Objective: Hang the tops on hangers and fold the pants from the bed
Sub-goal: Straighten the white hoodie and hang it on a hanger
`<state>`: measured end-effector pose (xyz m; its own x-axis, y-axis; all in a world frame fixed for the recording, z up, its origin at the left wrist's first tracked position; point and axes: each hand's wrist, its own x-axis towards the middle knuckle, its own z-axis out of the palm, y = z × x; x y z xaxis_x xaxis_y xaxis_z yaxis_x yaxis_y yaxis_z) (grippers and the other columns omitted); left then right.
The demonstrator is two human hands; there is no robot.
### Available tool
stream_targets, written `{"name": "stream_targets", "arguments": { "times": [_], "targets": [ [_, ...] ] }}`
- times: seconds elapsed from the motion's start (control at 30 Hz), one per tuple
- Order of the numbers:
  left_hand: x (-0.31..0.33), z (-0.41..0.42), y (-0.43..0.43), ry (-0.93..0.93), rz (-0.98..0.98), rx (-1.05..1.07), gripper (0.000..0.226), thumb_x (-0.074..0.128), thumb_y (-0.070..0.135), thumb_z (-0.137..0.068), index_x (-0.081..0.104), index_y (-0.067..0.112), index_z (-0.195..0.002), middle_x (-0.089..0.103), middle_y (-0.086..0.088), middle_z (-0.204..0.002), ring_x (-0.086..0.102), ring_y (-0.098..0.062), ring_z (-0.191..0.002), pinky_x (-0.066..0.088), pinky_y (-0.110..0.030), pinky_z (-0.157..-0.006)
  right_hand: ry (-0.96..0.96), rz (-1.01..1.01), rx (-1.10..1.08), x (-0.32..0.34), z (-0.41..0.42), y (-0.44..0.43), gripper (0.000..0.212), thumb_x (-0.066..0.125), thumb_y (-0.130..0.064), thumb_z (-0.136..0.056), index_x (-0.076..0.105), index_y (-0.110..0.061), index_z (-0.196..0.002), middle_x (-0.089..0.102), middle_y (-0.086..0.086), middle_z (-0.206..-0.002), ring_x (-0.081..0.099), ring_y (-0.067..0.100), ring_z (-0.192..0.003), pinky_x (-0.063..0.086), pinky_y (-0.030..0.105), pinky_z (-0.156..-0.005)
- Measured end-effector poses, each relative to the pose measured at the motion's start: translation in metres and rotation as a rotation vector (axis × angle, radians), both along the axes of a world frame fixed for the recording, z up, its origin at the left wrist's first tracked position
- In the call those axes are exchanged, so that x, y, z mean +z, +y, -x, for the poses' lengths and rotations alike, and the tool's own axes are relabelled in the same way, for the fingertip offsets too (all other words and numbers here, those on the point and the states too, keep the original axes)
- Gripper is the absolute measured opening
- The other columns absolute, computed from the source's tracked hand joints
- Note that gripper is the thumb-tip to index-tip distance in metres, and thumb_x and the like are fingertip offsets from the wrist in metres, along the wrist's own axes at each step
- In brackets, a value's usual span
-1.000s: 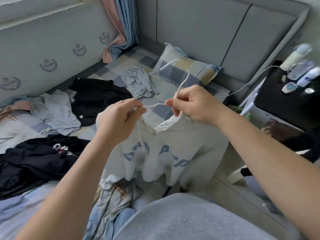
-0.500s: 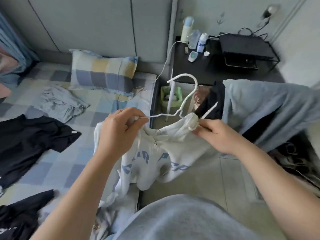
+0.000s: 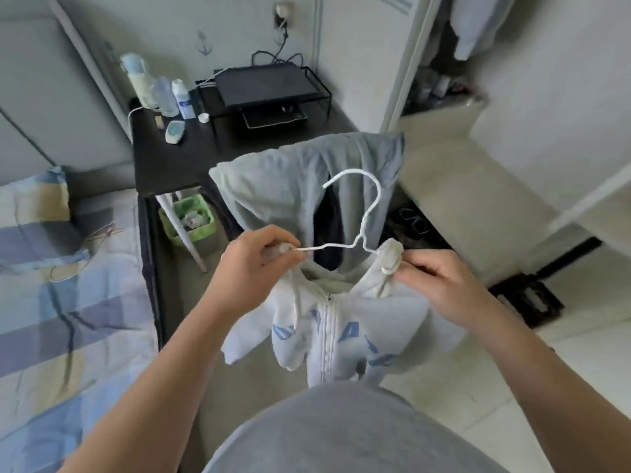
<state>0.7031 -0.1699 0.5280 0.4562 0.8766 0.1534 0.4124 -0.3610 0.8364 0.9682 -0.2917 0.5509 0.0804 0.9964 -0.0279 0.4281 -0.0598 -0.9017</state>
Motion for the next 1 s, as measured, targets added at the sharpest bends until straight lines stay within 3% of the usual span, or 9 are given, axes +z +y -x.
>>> {"name": "stream_targets", "arguments": {
  "times": [0.13,0.23,0.33,0.4,0.53,0.6,0.77,0.87,1.0],
  "targets": [
    [-0.005,-0.090,0.006,0.050,-0.014,-0.130,0.015,0.073,0.044,-0.087,0.072,0.032,-0.095,0.069,0.017,-0.089,0.060,-0.006,-0.090,0.048,-0.022,-0.081,0.052,0.032,-0.167,0.000,-0.064,-0.040,0.044,0.067,-0.033,-0.092,0.049,-0.006,-0.062,0.033,-0.009,-0.056,0.031,0.008,-0.055,0.025,0.017,-0.051],
    [-0.009,-0.144,0.009,0.129,-0.048,-0.167,0.026,0.070,0.044,-0.090,0.070,0.031,-0.112,0.066,0.018,-0.113,0.052,-0.007,-0.115,0.041,-0.044,-0.105,0.073,0.033,-0.333,-0.002,-0.098,-0.068,0.046,0.065,-0.026,-0.097,0.048,0.002,-0.064,0.032,-0.006,-0.054,0.030,0.006,-0.052,0.025,0.013,-0.051],
    [-0.010,-0.186,0.012,0.156,-0.026,-0.228,0.039,0.069,0.039,-0.091,0.061,0.032,-0.129,0.055,0.013,-0.136,0.042,-0.018,-0.133,0.033,-0.044,-0.114,0.145,0.031,-0.466,-0.002,-0.120,-0.085,0.054,0.063,-0.041,-0.091,0.054,0.011,-0.077,0.040,0.022,-0.063,0.041,0.017,-0.060,0.032,0.026,-0.059],
    [-0.011,-0.210,0.011,0.132,0.032,-0.301,0.042,0.069,0.037,-0.092,0.056,0.035,-0.132,0.050,0.016,-0.138,0.043,-0.011,-0.131,0.033,-0.030,-0.108,0.185,0.044,-0.550,-0.003,-0.131,-0.089,0.053,0.060,-0.045,-0.088,0.060,0.007,-0.083,0.049,0.024,-0.069,0.047,0.019,-0.066,0.036,0.032,-0.064],
    [-0.013,-0.250,0.012,0.203,0.184,-0.466,0.029,0.064,0.044,-0.094,0.056,0.050,-0.122,0.055,0.023,-0.117,0.056,0.002,-0.093,0.045,-0.022,-0.078,0.205,0.013,-0.697,0.000,-0.148,-0.076,0.037,0.058,-0.041,-0.096,0.059,-0.019,-0.066,0.051,-0.006,-0.064,0.049,0.007,-0.059,0.041,0.014,-0.056],
    [-0.013,-0.267,0.018,0.224,0.226,-0.559,0.019,0.063,0.044,-0.095,0.058,0.049,-0.113,0.058,0.026,-0.114,0.055,0.009,-0.081,0.043,-0.015,-0.069,0.201,-0.012,-0.739,0.003,-0.157,-0.061,0.034,0.054,-0.036,-0.102,0.061,-0.014,-0.076,0.054,-0.003,-0.070,0.050,0.008,-0.064,0.043,0.019,-0.061],
    [-0.009,-0.304,0.053,0.245,0.255,-0.766,0.019,0.061,0.043,-0.096,0.065,0.040,-0.114,0.066,0.026,-0.112,0.059,0.009,-0.104,0.048,-0.020,-0.091,0.093,-0.089,-0.791,0.022,-0.175,0.002,0.030,0.053,-0.043,-0.091,0.061,-0.016,-0.098,0.061,0.014,-0.092,0.057,0.028,-0.077,0.050,0.039,-0.073],
    [0.000,-0.322,0.083,0.240,0.269,-0.855,0.017,0.063,0.046,-0.094,0.065,0.043,-0.110,0.065,0.027,-0.109,0.060,0.006,-0.106,0.050,-0.030,-0.098,0.054,-0.130,-0.845,0.036,-0.185,0.044,0.027,0.054,-0.041,-0.087,0.061,-0.018,-0.101,0.062,0.014,-0.093,0.058,0.022,-0.079,0.052,0.048,-0.076],
    [0.018,-0.338,0.123,0.212,0.256,-0.966,0.032,0.065,0.061,-0.083,0.061,0.050,-0.113,0.060,0.036,-0.114,0.053,0.012,-0.112,0.047,-0.029,-0.099,0.078,-0.239,-0.914,0.058,-0.201,0.099,0.022,0.057,-0.033,-0.083,0.060,-0.015,-0.096,0.056,-0.003,-0.079,0.052,0.010,-0.072,0.046,0.033,-0.068]
  ]
}}
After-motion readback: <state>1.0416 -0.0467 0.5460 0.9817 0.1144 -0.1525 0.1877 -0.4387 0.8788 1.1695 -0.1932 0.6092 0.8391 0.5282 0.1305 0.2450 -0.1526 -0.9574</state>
